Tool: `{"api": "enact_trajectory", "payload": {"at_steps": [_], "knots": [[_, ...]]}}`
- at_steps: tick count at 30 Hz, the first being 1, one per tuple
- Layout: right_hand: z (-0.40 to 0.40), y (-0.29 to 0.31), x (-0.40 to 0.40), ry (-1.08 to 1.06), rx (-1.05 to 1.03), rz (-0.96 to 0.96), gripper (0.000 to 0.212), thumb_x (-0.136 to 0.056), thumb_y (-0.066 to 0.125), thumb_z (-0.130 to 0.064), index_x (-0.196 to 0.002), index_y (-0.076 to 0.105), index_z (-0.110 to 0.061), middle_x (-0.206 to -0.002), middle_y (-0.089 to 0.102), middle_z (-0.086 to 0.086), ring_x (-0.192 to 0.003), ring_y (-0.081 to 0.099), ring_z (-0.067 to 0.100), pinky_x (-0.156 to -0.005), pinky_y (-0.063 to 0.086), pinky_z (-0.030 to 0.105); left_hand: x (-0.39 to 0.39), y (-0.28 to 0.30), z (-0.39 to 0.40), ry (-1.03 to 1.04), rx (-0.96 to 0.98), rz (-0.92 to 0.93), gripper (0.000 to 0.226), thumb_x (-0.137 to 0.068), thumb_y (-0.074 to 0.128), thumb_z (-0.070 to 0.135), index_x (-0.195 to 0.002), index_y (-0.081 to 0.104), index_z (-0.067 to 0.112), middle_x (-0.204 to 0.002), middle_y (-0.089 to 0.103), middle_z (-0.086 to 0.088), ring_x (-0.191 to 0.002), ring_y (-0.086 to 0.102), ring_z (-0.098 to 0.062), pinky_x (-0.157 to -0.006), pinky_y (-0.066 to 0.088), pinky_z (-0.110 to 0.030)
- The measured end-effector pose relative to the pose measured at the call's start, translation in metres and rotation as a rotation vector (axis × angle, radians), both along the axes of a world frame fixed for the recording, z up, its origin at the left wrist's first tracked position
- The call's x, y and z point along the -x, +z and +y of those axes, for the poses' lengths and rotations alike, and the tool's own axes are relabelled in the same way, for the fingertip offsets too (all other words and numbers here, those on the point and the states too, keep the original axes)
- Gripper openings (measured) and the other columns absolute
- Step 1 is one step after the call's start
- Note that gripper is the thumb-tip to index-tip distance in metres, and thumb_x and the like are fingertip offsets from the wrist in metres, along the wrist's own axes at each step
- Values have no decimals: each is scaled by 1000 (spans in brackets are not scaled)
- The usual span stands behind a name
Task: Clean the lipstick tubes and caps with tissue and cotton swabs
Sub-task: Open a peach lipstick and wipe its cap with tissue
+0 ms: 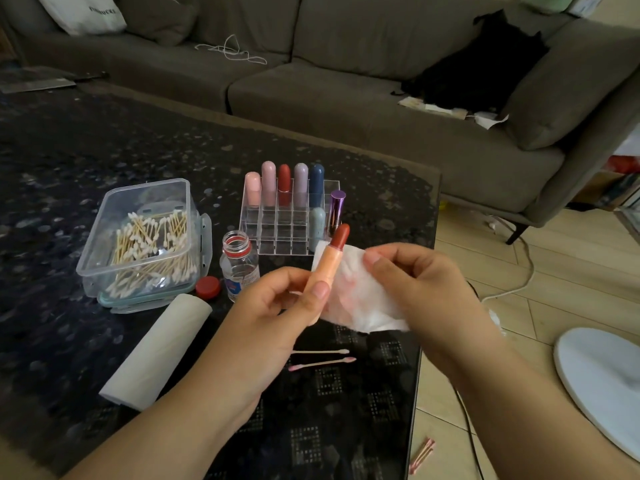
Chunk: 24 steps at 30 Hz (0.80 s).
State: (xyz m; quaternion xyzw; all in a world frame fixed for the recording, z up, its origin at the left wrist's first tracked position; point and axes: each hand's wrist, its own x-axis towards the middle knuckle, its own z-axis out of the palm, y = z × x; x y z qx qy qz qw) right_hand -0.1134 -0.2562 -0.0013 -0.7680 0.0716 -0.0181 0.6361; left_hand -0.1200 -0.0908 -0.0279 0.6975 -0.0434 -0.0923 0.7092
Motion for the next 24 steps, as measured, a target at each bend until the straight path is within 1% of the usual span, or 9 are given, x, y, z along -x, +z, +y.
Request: {"api": "enact_trajectory", "payload": {"at_steps": [3, 7, 10, 12, 15, 18, 20, 22, 24], "knots": [[6, 1, 2, 148, -214, 51, 21, -93, 54, -13, -85, 74, -15, -84, 73, 9, -75, 67, 20, -72, 56, 35, 1, 0, -2, -12, 26, -8, 33, -65, 63, 59, -81, 71, 31, -78, 68, 8, -73, 60, -3, -76, 43, -29], [7, 3, 2, 239, -440, 94, 17, -81, 57, -15, -89, 71, -8, -82, 71, 11, -71, 67, 17, -65, 56, 27, 0, -1, -2, -27, 65, -8, 30, -71, 68, 56, -84, 73, 29, -81, 71, 5, -81, 65, -11, -85, 48, -37], [7, 1, 1, 228, -528, 102, 12, -74, 60, -15, -81, 68, -10, -79, 69, 12, -69, 66, 20, -66, 57, 32, 0, -2, -2, -32, 70, -29, 30, -77, 67, 53, -88, 73, 26, -85, 71, -1, -89, 66, -23, -95, 48, -46], [8, 0, 2, 234, -547, 108, 9, -73, 61, -15, -78, 68, -12, -80, 67, 12, -71, 64, 22, -72, 57, 37, 0, -3, -2, -37, 78, -26, 30, -77, 63, 51, -89, 73, 24, -87, 72, -1, -91, 67, -23, -97, 47, -48], [11, -4, 2, 245, -550, 110, 15, -74, 62, -16, -88, 65, -10, -83, 66, 13, -75, 62, 25, -78, 53, 41, -1, -4, -1, -54, 90, -29, 32, -76, 61, 49, -94, 72, 25, -98, 72, -6, -100, 66, -26, -99, 45, -50], [13, -6, 1, 273, -557, 99, 32, -78, 60, -17, -108, 61, -4, -90, 68, 15, -81, 63, 25, -79, 54, 39, 0, -4, -1, -59, 98, -43, 36, -71, 62, 52, -94, 72, 26, -96, 73, -5, -98, 67, -24, -97, 47, -47], [15, -6, 1, 312, -561, 80, 38, -83, 57, -17, -116, 61, 0, -94, 68, 16, -83, 64, 26, -78, 55, 38, 0, -3, -2, -59, 110, -57, 34, -69, 62, 50, -90, 73, 26, -87, 72, 0, -89, 68, -18, -90, 50, -38], [16, -5, 1, 342, -566, 50, 36, -85, 55, -17, -114, 63, 3, -92, 68, 17, -79, 65, 24, -71, 57, 33, 1, 0, -3, -56, 129, -73, 26, -67, 64, 46, -81, 72, 26, -73, 68, 7, -76, 65, -8, -78, 48, -27], [16, -4, 3, 353, -578, 30, 33, -84, 54, -18, -105, 66, 5, -85, 67, 18, -72, 65, 24, -64, 56, 28, 1, 2, -3, -56, 138, -75, 16, -70, 68, 44, -73, 71, 28, -64, 63, 12, -66, 59, -2, -72, 45, -23]]}}
